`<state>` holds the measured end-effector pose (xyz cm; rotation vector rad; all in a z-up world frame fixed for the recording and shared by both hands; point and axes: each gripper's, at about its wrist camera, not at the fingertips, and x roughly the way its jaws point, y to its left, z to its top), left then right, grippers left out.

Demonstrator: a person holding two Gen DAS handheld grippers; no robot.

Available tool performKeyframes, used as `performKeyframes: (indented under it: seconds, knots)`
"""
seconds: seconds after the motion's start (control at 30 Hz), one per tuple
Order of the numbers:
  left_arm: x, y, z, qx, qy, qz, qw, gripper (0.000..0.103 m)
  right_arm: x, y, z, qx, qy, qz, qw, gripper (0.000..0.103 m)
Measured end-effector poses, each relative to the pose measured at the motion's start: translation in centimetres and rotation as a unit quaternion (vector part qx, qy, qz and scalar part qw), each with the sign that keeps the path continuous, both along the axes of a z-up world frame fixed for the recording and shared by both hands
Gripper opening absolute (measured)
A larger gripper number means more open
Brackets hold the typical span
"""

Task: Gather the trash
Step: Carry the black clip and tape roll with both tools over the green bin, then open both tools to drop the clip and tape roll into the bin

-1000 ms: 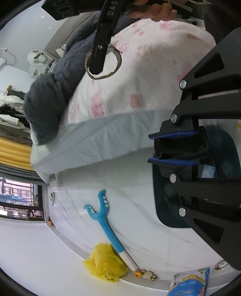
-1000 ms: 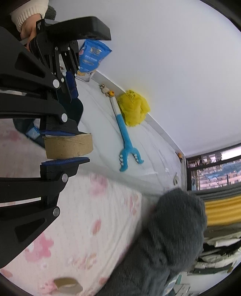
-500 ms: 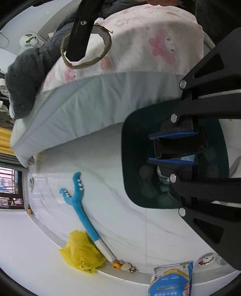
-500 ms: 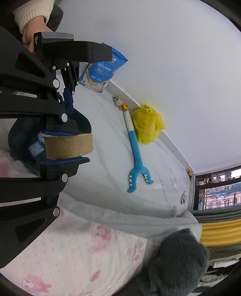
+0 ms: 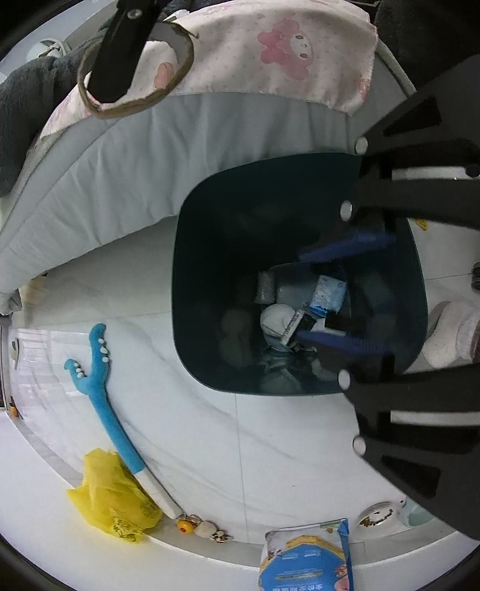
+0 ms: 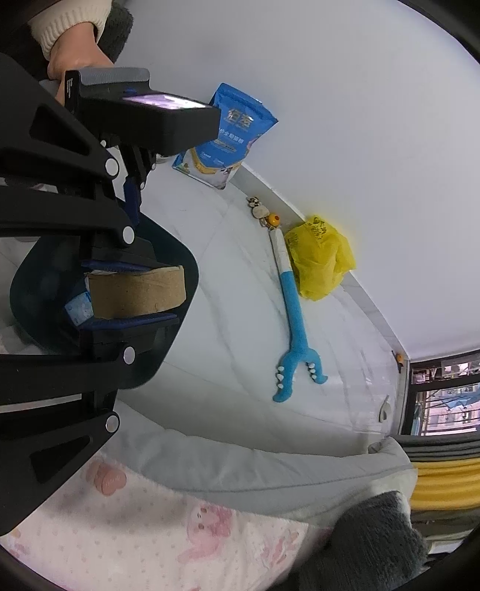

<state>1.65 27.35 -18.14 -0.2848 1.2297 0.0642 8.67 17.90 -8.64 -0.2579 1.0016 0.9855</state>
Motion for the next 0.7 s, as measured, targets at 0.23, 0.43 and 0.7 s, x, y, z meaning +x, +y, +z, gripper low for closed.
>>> performKeyframes:
  seconds: [0.23, 0.43, 0.7]
  knots:
    - [-0.6, 1.5, 0.4, -0.003, -0.008, 0.017, 0.9998, 0.054, -0.1, 1.1, -2.1, -0.031, 0.012, 0.002, 0.999, 0.02]
    - [-1.1, 2.6, 1.5, -0.005, -0.032, 0.029, 0.9991, 0.059, 0.1, 1.7, -4.6, -0.062, 0.03, -0.004, 0.998, 0.02]
    - [-1.5, 3.3, 3.9, -0.002, -0.085, 0.034, 0.9958, 0.067, 0.0, 2.7, -7.9, -0.095, 0.065, -0.01, 0.993, 0.021]
